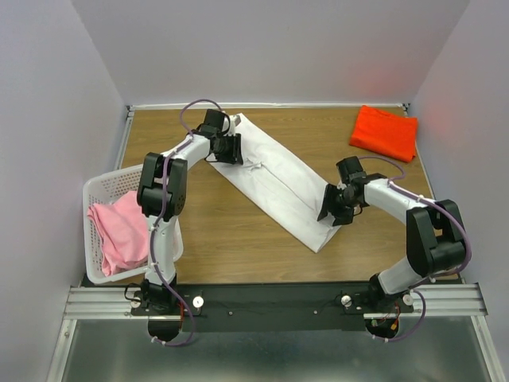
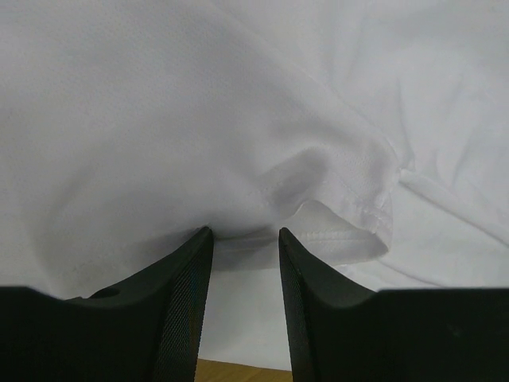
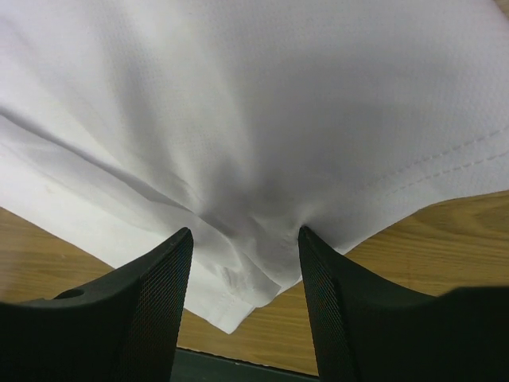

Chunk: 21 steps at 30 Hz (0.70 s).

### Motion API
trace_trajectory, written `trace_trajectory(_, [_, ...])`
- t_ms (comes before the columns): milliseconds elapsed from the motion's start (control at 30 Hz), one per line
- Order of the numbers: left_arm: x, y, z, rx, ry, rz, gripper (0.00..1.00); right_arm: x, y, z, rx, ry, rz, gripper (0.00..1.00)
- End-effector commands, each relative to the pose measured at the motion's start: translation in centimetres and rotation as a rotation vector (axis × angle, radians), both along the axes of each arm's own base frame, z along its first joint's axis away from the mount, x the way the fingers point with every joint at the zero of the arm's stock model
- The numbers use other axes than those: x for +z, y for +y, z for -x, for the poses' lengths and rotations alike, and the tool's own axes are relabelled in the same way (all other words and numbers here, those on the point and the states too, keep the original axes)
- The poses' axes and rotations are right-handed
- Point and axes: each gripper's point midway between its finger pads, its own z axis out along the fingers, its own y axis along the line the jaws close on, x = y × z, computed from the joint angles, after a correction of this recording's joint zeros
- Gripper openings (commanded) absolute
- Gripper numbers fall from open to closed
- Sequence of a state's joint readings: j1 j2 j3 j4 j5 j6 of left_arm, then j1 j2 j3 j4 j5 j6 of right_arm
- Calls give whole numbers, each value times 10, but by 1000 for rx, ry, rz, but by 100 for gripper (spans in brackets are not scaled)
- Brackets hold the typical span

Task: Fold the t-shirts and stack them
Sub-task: Fold the tshirt

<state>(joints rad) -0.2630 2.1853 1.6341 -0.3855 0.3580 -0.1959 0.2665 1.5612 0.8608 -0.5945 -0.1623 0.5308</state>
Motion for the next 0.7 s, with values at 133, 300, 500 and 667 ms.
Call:
trace_trajectory(133, [-31, -8, -7, -8, 60, 14, 47, -11, 23, 30, 32, 56, -57, 63])
trace_trajectory(300, [-37, -18, -12, -38, 55, 22, 47, -11, 42, 41, 64, 67, -65, 63])
trace_trajectory(500, [-45, -27, -14, -79, 47, 16, 47, -12, 70, 49, 112, 64, -62, 63])
trace_trajectory(667, [-46, -33, -19, -93, 42, 33, 47, -8, 95, 47, 164, 52, -68, 63])
